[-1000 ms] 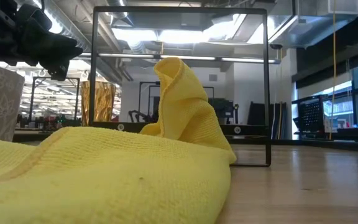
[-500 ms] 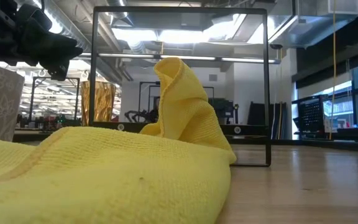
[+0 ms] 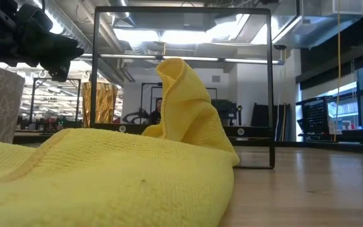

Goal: Stack small to large cups/mugs on shelf
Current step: Put the red patterned mug on the shelf

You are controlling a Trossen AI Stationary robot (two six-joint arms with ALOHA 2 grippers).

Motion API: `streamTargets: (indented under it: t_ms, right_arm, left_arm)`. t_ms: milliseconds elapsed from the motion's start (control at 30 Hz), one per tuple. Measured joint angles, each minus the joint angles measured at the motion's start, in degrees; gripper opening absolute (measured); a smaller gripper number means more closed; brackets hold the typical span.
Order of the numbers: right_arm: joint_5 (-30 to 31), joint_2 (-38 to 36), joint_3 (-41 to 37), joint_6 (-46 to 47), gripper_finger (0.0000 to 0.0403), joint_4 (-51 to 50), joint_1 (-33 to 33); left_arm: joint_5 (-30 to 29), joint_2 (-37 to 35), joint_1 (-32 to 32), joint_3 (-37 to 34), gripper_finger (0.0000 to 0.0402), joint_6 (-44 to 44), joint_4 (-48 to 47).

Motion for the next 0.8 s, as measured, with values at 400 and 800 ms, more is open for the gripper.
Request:
streamTargets:
  t_ms: [400,800]
  right_arm:
    - [-4.74,-11.73,-9.93,13.99,0.0039,0.32,14.11]
    - [-13.35,-35.53,-53.74,48.55,0.0039,-0.21,30.52]
  left_arm:
    - [-0.29,-0.02,0.00,0.00,0.0096,0.00,-0.02]
    - [-0.40,-0.02,0.02,-0.02,0.0096,0.00,-0.02]
